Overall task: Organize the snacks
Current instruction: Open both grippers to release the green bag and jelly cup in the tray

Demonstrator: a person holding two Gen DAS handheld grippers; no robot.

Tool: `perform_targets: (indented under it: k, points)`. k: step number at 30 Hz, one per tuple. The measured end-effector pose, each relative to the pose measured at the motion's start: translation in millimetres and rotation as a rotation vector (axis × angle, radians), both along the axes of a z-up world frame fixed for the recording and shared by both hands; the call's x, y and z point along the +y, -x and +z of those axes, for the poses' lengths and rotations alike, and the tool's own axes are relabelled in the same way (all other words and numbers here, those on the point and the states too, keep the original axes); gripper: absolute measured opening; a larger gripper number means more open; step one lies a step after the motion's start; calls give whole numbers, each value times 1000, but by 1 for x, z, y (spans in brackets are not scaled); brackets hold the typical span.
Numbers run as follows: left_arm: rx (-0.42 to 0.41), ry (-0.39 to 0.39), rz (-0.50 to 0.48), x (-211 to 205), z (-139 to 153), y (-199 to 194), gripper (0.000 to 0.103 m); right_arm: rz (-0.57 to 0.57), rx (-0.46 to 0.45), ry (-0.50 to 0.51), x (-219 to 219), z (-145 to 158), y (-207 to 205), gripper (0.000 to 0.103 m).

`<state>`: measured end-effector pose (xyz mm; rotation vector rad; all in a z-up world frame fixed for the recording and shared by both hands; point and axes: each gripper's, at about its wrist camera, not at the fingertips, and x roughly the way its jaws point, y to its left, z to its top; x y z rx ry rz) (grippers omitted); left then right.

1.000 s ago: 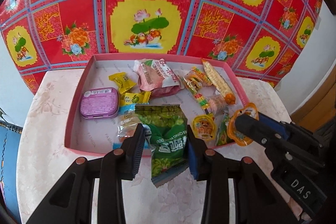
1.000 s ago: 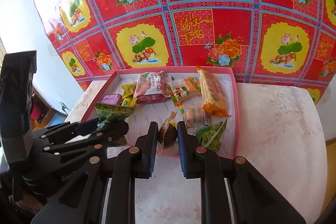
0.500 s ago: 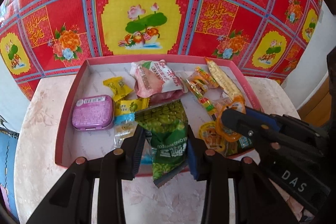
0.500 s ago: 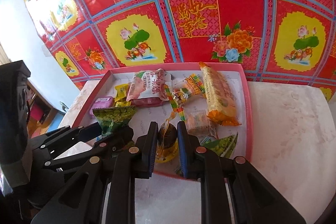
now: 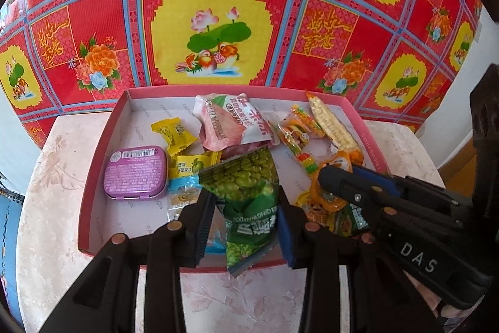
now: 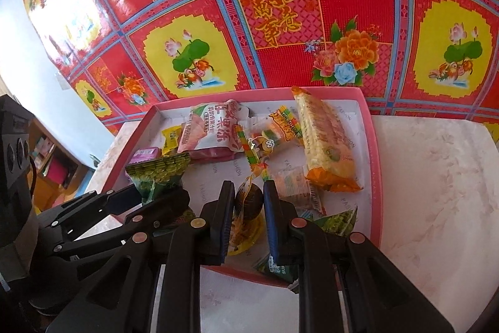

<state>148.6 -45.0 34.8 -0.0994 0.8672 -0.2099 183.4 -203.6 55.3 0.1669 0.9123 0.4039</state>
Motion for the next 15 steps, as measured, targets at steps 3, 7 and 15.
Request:
perform_targets:
  k: [3, 7, 15]
  points:
    - [18, 25, 3, 3, 0, 0, 39, -11, -8, 0, -2, 3, 2, 25]
    - [21, 54, 21, 10, 3, 4, 47, -28, -13, -16, -9, 7, 6, 33]
    - [-24, 27, 48, 13, 15, 19, 57, -49, -32, -9, -13, 17, 18, 47]
